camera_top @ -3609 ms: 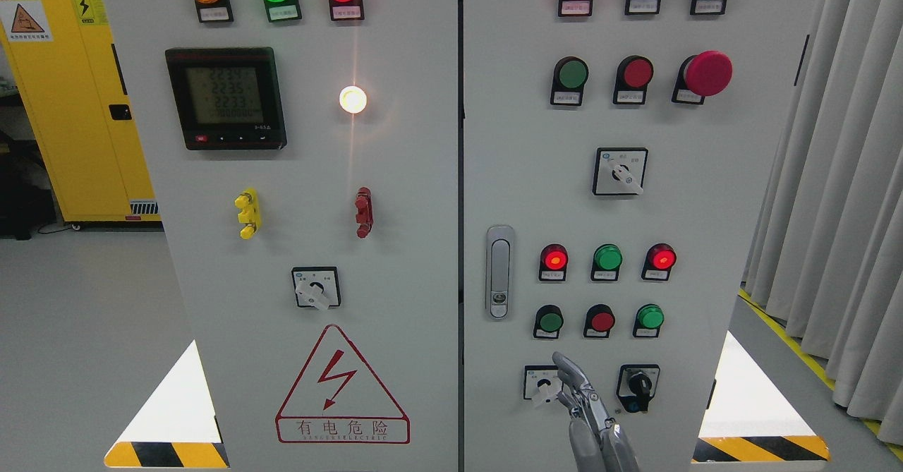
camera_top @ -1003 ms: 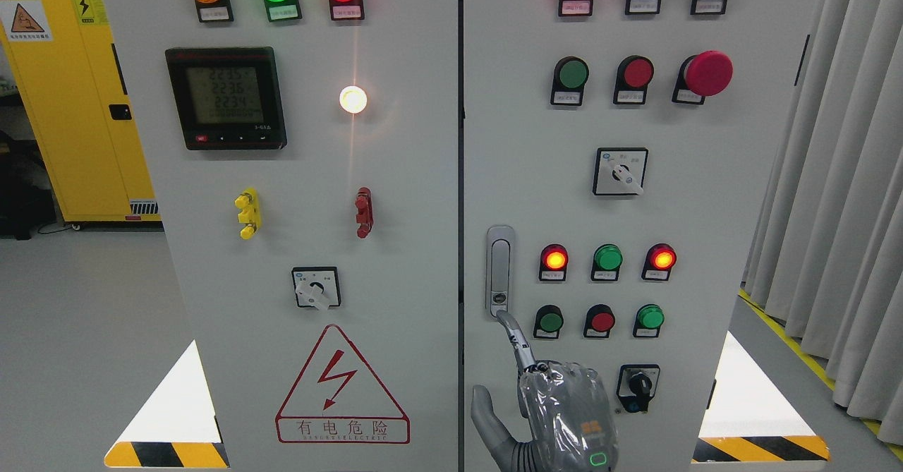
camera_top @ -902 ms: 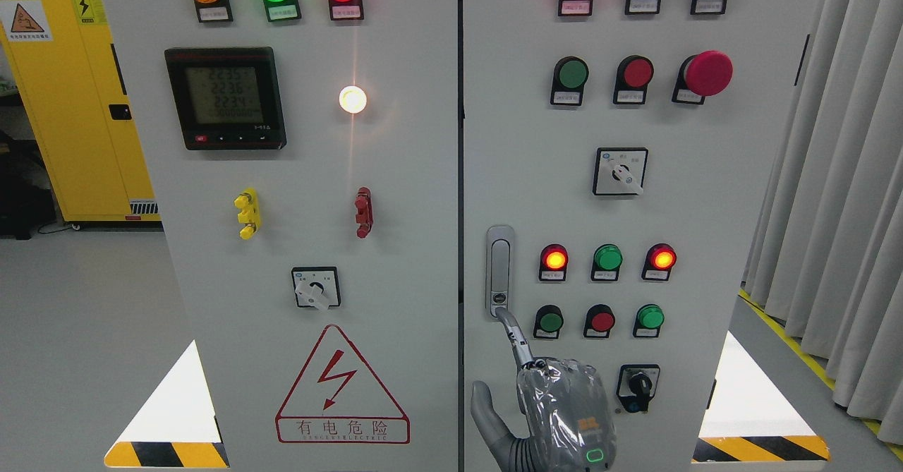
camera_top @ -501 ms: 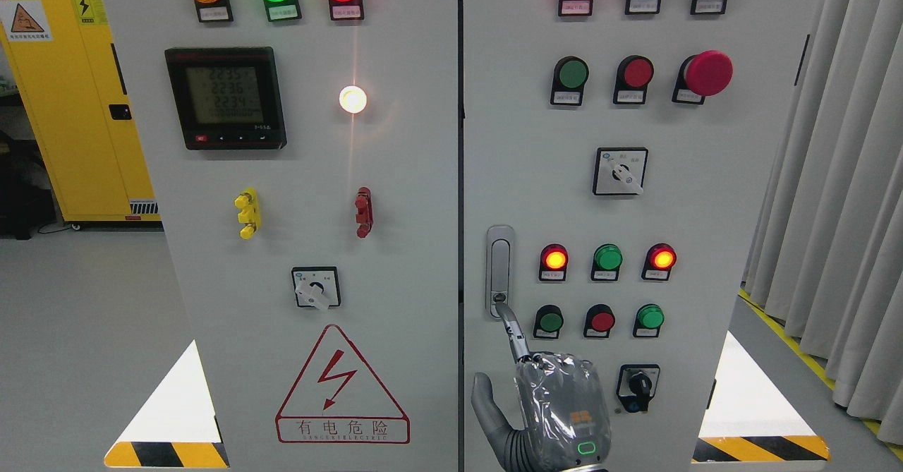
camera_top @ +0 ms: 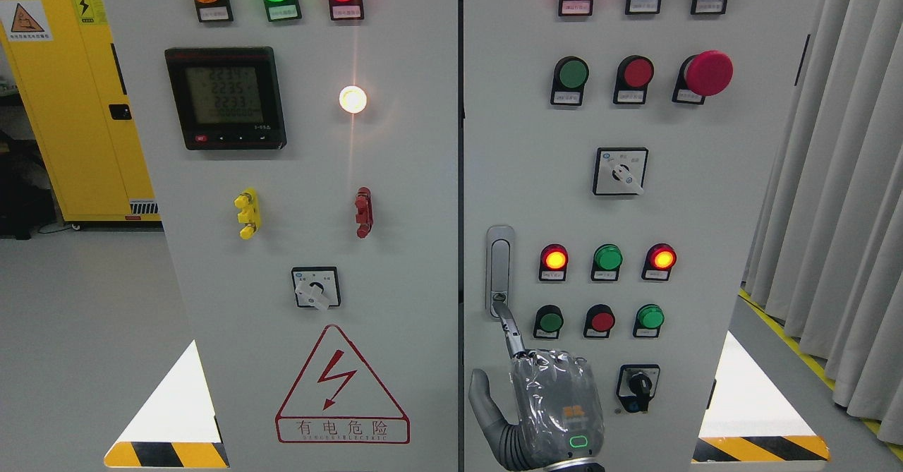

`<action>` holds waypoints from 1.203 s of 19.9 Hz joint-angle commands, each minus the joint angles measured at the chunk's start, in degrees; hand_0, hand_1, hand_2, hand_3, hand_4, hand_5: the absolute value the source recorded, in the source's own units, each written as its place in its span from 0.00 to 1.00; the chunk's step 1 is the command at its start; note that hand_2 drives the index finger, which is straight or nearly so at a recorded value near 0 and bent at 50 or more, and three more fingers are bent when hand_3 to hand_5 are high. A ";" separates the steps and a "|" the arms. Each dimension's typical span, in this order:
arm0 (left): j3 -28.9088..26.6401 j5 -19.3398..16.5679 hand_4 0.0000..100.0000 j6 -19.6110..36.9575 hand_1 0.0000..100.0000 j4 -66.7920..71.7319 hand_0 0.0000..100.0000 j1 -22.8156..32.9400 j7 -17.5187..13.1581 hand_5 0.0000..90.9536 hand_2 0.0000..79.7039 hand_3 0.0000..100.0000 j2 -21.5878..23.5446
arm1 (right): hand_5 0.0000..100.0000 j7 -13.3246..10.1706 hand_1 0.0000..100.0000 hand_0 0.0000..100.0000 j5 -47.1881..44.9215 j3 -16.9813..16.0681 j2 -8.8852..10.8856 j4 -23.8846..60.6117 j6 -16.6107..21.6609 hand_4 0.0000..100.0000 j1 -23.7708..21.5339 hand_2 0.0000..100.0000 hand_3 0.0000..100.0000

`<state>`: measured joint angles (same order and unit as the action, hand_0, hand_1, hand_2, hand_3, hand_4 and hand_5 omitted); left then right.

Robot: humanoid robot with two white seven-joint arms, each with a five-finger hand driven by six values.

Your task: Release door handle

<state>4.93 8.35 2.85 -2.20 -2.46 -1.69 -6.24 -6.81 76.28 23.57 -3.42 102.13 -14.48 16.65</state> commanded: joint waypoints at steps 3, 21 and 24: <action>0.00 0.00 0.00 0.05 0.56 0.00 0.12 0.00 0.02 0.00 0.00 0.00 0.00 | 1.00 -0.05 0.33 0.68 0.19 -0.19 -1.23 -2.73 -0.11 1.00 1.54 0.02 1.00; 0.00 0.00 0.00 0.05 0.56 0.00 0.12 0.00 0.02 0.00 0.00 0.00 0.00 | 1.00 0.30 0.34 0.67 0.80 0.07 -1.85 -2.73 -2.31 1.00 1.46 0.03 1.00; 0.00 0.00 0.00 0.05 0.56 0.00 0.12 0.00 0.02 0.00 0.00 0.00 0.00 | 1.00 0.30 0.34 0.68 0.80 0.16 -1.85 -2.73 -2.31 1.00 1.28 0.03 1.00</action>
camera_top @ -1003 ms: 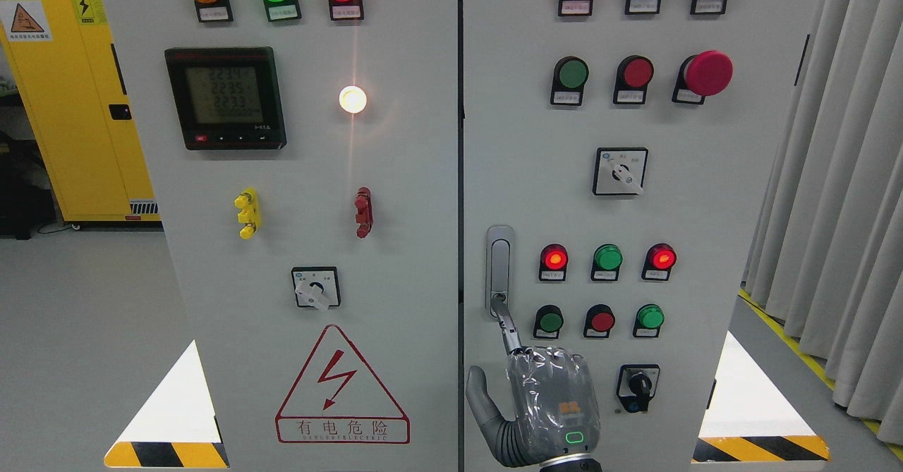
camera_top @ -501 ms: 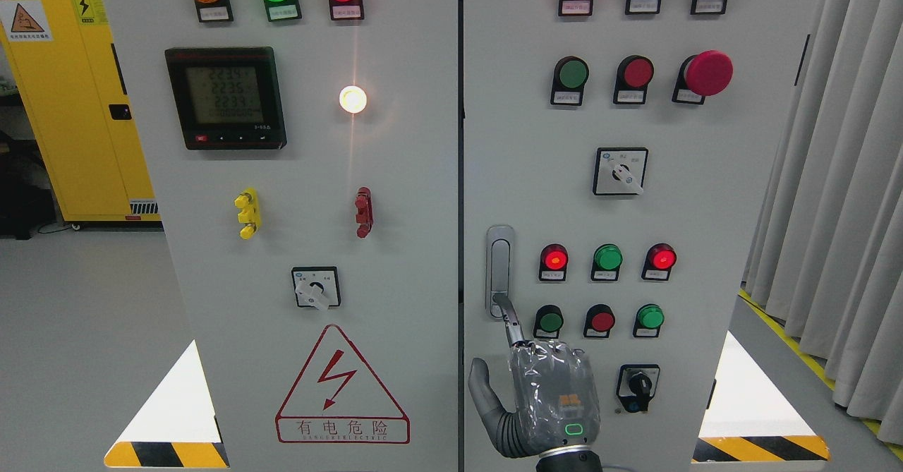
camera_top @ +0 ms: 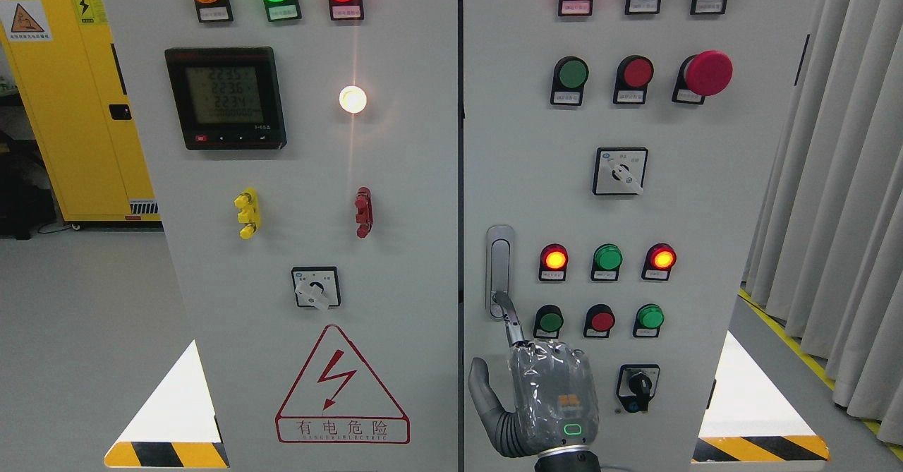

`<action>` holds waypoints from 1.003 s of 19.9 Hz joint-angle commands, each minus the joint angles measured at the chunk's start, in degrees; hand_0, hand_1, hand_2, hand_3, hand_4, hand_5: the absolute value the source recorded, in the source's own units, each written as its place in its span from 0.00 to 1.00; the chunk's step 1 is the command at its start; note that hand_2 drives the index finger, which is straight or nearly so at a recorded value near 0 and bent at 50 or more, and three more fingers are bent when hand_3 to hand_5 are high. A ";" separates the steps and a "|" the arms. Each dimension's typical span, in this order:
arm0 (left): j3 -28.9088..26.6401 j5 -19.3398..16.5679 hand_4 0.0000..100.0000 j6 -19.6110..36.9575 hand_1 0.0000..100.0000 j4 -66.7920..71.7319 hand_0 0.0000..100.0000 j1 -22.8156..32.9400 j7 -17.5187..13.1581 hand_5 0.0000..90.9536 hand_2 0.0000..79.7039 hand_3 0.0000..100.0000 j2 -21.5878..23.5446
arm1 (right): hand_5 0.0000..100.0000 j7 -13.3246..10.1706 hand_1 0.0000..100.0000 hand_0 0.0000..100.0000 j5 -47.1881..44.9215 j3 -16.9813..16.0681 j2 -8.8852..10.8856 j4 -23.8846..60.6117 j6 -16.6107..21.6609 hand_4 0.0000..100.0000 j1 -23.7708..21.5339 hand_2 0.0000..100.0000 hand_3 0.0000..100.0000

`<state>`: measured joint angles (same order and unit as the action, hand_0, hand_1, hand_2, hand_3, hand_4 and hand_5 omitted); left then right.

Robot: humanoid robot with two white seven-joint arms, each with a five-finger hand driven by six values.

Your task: Release door handle

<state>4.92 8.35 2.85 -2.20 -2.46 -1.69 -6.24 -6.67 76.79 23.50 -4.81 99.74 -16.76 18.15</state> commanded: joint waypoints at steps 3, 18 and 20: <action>0.00 0.00 0.00 0.05 0.56 0.00 0.12 0.00 0.02 0.00 0.00 0.00 0.00 | 1.00 0.26 0.34 0.68 0.38 0.23 -0.46 -0.25 -0.12 1.00 -0.23 0.03 1.00; 0.00 0.00 0.00 0.05 0.56 0.00 0.12 0.00 0.02 0.00 0.00 0.00 0.00 | 1.00 1.66 0.34 0.68 0.47 -0.30 -0.29 -0.25 -0.38 1.00 -0.40 0.03 1.00; 0.00 0.00 0.00 0.05 0.56 0.00 0.12 0.00 0.02 0.00 0.00 0.00 0.00 | 1.00 1.66 0.34 0.68 0.47 -0.30 -0.20 -0.25 -0.38 1.00 -0.40 0.03 1.00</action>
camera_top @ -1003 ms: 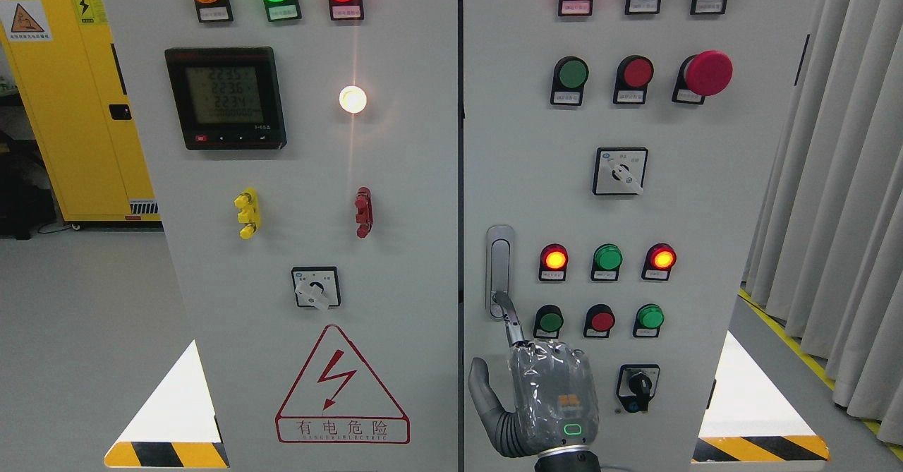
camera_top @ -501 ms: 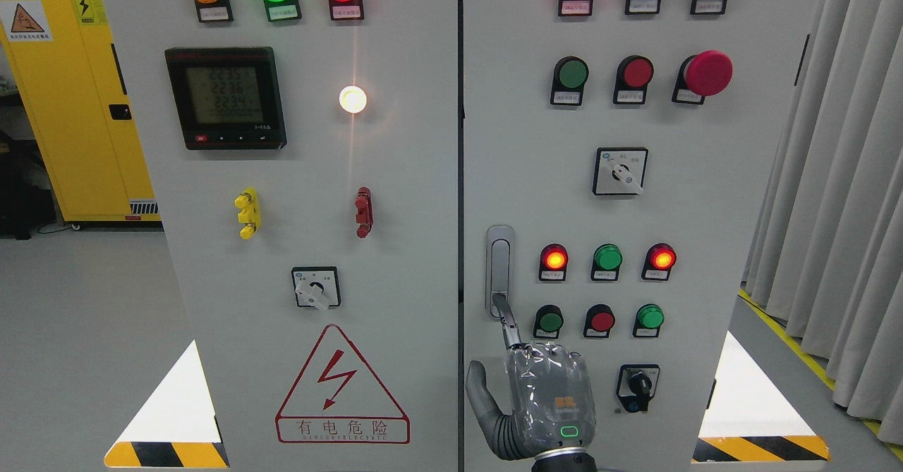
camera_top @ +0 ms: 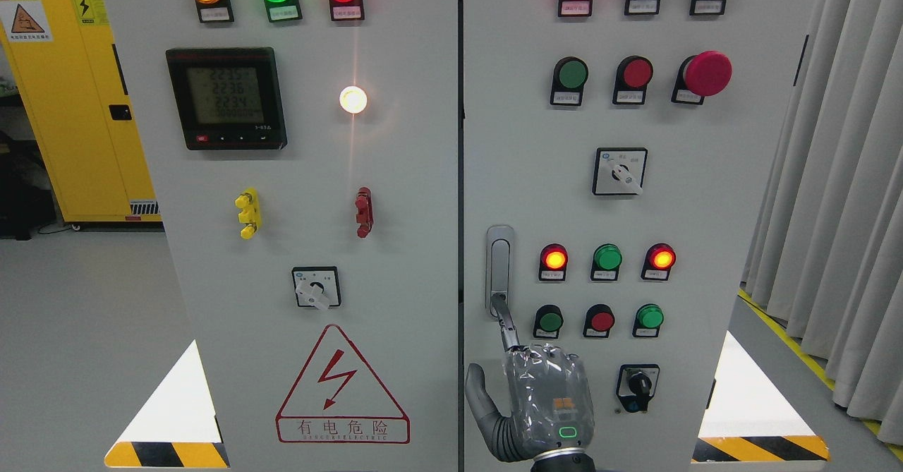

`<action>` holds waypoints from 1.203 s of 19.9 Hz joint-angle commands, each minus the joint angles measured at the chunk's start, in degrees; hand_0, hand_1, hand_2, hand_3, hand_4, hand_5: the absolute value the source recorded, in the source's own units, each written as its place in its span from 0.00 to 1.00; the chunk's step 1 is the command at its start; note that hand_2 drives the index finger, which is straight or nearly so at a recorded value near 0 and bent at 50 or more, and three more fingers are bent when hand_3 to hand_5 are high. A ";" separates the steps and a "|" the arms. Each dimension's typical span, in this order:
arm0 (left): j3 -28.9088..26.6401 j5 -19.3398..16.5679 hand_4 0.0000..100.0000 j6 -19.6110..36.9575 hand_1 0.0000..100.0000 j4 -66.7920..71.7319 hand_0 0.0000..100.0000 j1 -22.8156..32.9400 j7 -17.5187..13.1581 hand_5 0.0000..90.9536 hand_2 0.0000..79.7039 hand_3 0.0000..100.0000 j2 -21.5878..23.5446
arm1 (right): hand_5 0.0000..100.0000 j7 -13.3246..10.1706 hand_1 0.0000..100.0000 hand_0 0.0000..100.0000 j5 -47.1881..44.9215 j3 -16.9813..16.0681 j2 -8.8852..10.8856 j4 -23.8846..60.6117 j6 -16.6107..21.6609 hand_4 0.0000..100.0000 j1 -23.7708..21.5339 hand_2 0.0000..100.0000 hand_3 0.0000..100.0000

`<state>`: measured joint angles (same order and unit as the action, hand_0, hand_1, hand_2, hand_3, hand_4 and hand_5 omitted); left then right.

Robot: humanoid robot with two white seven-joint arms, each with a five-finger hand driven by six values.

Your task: Release door handle

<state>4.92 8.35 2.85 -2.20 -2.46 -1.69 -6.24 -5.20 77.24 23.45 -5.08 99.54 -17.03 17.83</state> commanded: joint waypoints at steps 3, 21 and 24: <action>0.00 0.00 0.00 0.05 0.56 0.00 0.12 0.00 0.02 0.00 0.00 0.00 0.00 | 1.00 0.19 0.34 0.68 0.02 -0.25 0.25 -0.05 -0.11 1.00 -0.43 0.03 1.00; 0.00 0.00 0.00 0.05 0.56 0.00 0.12 0.00 0.02 0.00 0.00 0.00 0.00 | 1.00 0.89 0.35 0.68 0.02 -0.25 0.34 -0.05 -0.11 1.00 -1.13 0.03 1.00; 0.00 0.00 0.00 0.05 0.56 0.00 0.12 0.00 0.02 0.00 0.00 0.00 0.00 | 1.00 1.42 0.34 0.68 0.02 -0.25 0.34 0.04 -0.11 1.00 -1.22 0.03 1.00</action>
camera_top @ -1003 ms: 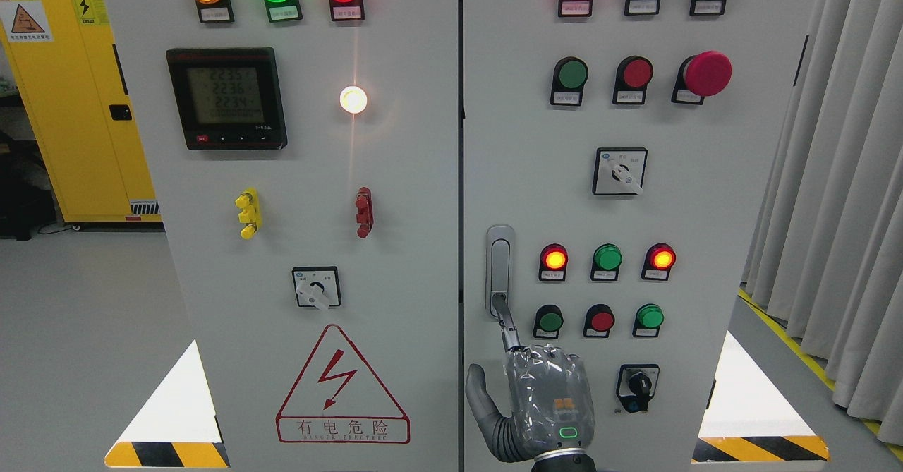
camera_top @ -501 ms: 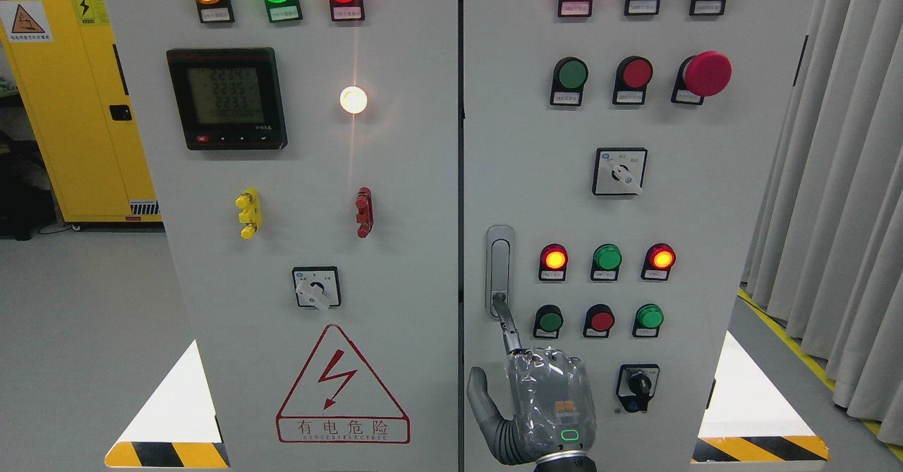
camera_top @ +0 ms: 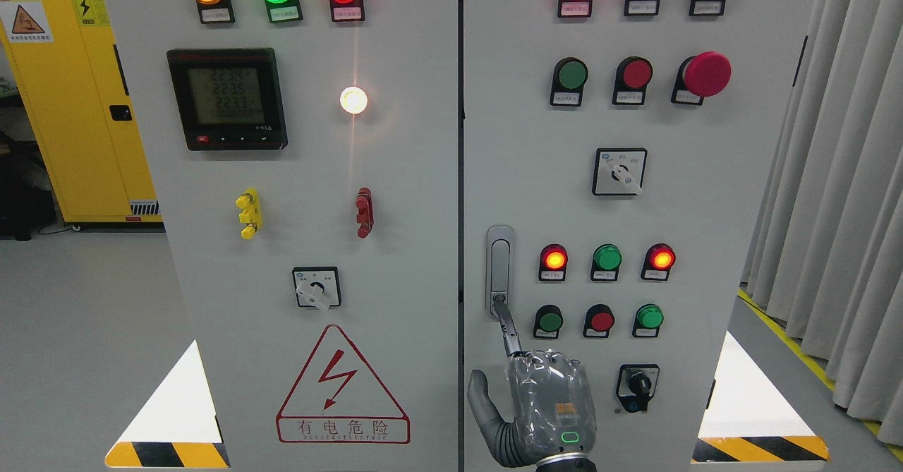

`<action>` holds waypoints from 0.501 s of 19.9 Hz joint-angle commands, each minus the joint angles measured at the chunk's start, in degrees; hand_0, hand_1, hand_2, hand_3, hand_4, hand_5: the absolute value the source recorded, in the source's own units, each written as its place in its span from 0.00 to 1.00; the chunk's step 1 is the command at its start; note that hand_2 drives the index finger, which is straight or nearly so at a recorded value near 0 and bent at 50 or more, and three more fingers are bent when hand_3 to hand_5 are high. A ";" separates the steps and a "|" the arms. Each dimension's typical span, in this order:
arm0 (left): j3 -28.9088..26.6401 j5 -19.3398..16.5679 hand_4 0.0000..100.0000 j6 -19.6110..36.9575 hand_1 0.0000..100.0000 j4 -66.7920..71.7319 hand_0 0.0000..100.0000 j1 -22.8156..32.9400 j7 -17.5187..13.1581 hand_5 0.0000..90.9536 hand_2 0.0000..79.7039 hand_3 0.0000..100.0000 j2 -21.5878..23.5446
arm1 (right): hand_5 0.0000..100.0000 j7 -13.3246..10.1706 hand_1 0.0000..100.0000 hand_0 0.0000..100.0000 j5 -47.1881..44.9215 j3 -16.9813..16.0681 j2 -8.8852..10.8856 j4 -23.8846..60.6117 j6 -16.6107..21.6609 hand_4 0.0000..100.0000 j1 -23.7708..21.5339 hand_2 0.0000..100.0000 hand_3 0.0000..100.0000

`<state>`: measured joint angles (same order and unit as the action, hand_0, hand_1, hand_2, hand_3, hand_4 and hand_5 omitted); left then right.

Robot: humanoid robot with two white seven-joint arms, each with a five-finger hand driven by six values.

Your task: Release door handle

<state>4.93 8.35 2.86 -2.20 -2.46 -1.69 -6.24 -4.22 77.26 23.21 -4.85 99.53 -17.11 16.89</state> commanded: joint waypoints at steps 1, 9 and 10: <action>-0.01 0.00 0.00 0.04 0.56 0.00 0.12 0.00 0.02 0.00 0.00 0.00 0.00 | 1.00 0.44 0.35 0.68 0.00 -0.01 0.10 0.05 -0.03 1.00 -0.28 0.04 1.00; -0.01 0.00 0.00 0.04 0.56 0.00 0.12 0.00 0.02 0.00 0.00 0.00 0.00 | 1.00 0.44 0.35 0.67 -0.09 -0.01 0.19 0.31 -0.03 1.00 -0.80 0.04 1.00; -0.01 0.00 0.00 0.04 0.56 0.00 0.12 0.00 0.02 0.00 0.00 0.00 0.00 | 1.00 0.44 0.35 0.67 -0.09 -0.01 0.19 0.31 0.06 1.00 -0.80 0.04 1.00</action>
<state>4.93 8.35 2.85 -2.20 -2.46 -1.69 -6.24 -3.27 77.24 23.20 -4.77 99.66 -17.11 16.37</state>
